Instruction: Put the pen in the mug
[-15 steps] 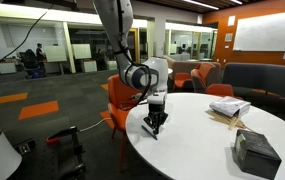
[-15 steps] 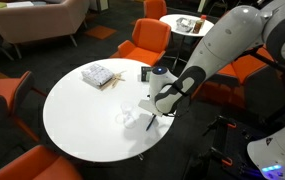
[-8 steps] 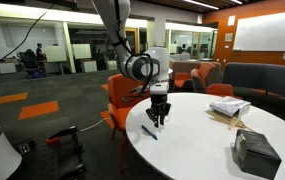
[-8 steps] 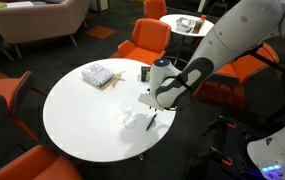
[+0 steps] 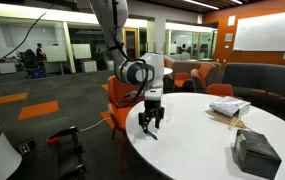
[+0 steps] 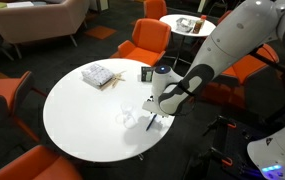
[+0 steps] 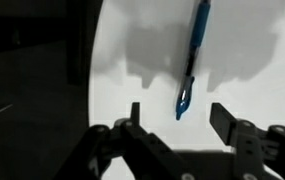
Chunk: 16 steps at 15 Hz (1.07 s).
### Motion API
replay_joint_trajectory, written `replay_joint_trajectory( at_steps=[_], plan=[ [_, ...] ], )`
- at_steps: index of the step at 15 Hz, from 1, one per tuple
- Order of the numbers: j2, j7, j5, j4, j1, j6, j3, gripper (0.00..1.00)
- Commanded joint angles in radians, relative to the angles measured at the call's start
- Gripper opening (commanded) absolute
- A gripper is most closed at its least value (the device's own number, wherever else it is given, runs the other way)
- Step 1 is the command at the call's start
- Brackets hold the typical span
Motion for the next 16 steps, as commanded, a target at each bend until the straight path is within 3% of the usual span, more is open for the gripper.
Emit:
replay_joint_trajectory(
  at_steps=[1, 2, 3, 5, 6, 10, 11, 12, 13, 16],
  plan=[
    [0.022, -0.024, 0.01, 0.015, 0.011, -0.012, -0.007, 0.63],
    [0.032, -0.024, 0.011, 0.02, 0.011, -0.015, -0.007, 0.6],
    [0.04, -0.026, 0.014, 0.022, 0.009, -0.014, -0.005, 0.48],
    [0.055, -0.025, 0.01, 0.032, 0.013, -0.016, -0.012, 0.38],
    [0.061, -0.022, 0.007, 0.039, 0.018, -0.018, -0.019, 0.28],
    [0.074, -0.026, 0.007, 0.058, 0.013, -0.02, -0.029, 0.14],
    [0.076, -0.029, 0.007, 0.061, 0.011, -0.02, -0.029, 0.16],
    [0.074, -0.032, 0.005, 0.06, 0.013, -0.015, -0.031, 0.4],
    [0.073, -0.036, 0.005, 0.061, 0.012, -0.014, -0.029, 0.42],
    [0.074, -0.052, 0.006, 0.068, 0.013, -0.016, -0.027, 0.65]
  ],
)
